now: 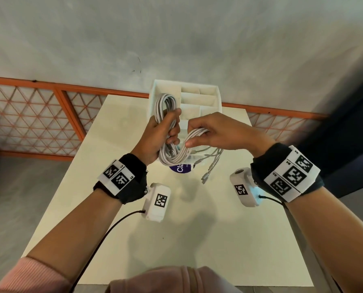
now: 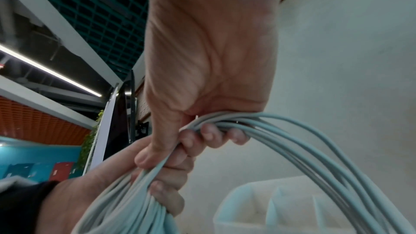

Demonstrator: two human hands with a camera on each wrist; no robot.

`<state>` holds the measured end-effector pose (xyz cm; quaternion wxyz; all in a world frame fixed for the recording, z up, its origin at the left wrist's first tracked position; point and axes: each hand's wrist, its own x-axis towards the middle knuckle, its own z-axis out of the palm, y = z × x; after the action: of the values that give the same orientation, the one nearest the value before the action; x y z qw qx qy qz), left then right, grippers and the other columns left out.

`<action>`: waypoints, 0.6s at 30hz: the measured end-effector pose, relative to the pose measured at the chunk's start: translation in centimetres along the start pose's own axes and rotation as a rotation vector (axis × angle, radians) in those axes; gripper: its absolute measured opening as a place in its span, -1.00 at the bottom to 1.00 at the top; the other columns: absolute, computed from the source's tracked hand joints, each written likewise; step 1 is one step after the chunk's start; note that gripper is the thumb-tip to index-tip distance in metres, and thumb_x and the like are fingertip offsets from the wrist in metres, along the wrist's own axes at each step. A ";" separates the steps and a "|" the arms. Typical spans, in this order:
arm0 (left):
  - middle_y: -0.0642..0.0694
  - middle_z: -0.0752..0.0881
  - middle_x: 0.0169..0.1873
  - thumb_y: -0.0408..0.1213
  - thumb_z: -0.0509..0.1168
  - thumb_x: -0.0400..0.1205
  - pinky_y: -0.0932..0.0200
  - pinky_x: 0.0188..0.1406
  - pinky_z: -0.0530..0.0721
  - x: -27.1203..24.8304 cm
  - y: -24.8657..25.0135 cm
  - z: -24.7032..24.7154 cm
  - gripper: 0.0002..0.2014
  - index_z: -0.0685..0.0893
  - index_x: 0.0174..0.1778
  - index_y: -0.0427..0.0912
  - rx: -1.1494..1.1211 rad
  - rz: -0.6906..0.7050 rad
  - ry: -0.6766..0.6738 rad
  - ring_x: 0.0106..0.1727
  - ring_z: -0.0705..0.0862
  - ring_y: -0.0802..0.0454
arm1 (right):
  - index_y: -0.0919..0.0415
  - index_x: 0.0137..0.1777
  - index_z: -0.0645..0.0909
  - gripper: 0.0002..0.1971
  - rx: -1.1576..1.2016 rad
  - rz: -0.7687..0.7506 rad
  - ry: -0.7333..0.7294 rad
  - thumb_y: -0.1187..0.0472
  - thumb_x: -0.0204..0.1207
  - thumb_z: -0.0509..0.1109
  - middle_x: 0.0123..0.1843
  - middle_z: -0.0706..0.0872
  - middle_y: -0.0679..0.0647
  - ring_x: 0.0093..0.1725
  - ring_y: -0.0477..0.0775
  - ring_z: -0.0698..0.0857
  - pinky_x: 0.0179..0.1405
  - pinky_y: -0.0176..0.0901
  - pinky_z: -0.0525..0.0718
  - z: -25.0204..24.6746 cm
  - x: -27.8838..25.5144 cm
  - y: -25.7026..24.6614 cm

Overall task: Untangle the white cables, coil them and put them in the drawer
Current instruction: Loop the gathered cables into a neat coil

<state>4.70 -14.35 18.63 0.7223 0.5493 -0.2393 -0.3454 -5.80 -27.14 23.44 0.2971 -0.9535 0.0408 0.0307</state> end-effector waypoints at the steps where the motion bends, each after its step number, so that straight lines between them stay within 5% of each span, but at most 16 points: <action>1: 0.03 0.38 -0.66 -0.18 0.20 0.69 0.20 -0.50 0.43 0.0 -0.1 0.1 -0.65 0.45 -0.44 -0.11 0.000 0.008 0.007 -0.65 0.31 0.11 | 0.15 -0.27 0.58 -0.77 -0.021 -0.009 0.017 0.03 0.46 0.48 -0.39 0.57 -0.08 -0.37 -0.17 0.49 -0.35 -0.36 0.38 0.0 0.0 -0.3; 3: 0.02 0.50 -0.62 -0.18 0.20 0.69 0.21 -0.41 0.54 0.0 -0.1 0.3 -0.67 0.50 -0.42 -0.12 0.003 0.017 0.036 -0.55 0.50 0.11 | -0.05 -0.27 0.56 -0.84 -0.072 -0.030 0.063 0.03 0.44 0.50 -0.39 0.55 -0.26 -0.35 -0.27 0.54 -0.32 -0.44 0.38 0.0 0.1 -0.9; 5: 0.01 0.65 -0.53 -0.16 0.21 0.69 0.17 -0.25 0.62 -0.1 -0.1 0.4 -0.71 0.59 -0.35 -0.14 -0.016 0.000 0.041 -0.39 0.66 0.11 | 0.02 -0.12 0.64 -0.86 -0.151 -0.059 0.096 0.02 0.42 0.51 -0.35 0.54 -0.32 -0.31 -0.30 0.55 -0.27 -0.42 0.42 0.2 0.3 -1.5; 8: 0.00 0.71 -0.54 -0.22 0.13 0.73 0.20 -0.40 0.66 -0.7 0.1 0.8 -0.70 0.62 -0.28 -0.19 -0.094 -0.039 -0.010 -0.45 0.71 0.12 | 0.19 -0.02 0.54 -0.68 -0.204 -0.084 0.142 0.08 0.36 0.55 -0.22 0.70 -0.07 -0.28 -0.05 0.67 -0.17 0.04 0.63 0.5 0.6 -2.2; 11: -0.06 0.75 -0.53 -0.26 0.05 0.76 0.15 -0.47 0.75 -1.3 0.1 1.2 -0.68 0.61 -0.22 -0.26 -0.134 -0.077 -0.069 -0.47 0.75 0.07 | 0.21 0.05 0.30 -0.46 -0.155 -0.083 0.164 0.25 0.27 0.61 -0.24 0.69 0.16 -0.30 0.18 0.69 -0.24 0.18 0.63 0.7 0.8 -2.8; 14: -0.12 0.78 -0.45 -0.18 0.09 0.75 0.05 -0.40 0.80 -1.2 -0.1 1.0 -0.68 0.65 -0.17 -0.24 -0.113 -0.120 -0.086 -0.41 0.78 -0.03 | 0.20 0.14 0.25 -0.34 -0.232 -0.089 0.153 0.24 0.20 0.65 -0.27 0.66 0.17 -0.31 0.22 0.64 -0.34 0.07 0.57 0.9 0.9 -3.2; 18: -0.24 0.73 -0.54 -0.16 0.09 0.72 0.20 -0.53 0.69 -1.3 -0.7 1.0 -0.62 0.64 -0.26 -0.33 -0.056 -0.216 -0.116 -0.56 0.71 -0.06 | 0.20 0.22 0.28 -0.13 -0.536 -0.054 0.264 -0.13 0.03 0.68 -0.39 0.57 0.01 -0.40 0.17 0.47 -0.28 -0.11 0.24 0.6 0.6 -3.4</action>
<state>2.99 -14.08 18.30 0.6810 0.5305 -0.2103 -0.4590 -4.90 -24.05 24.77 0.0278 -0.9944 0.0442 -0.0916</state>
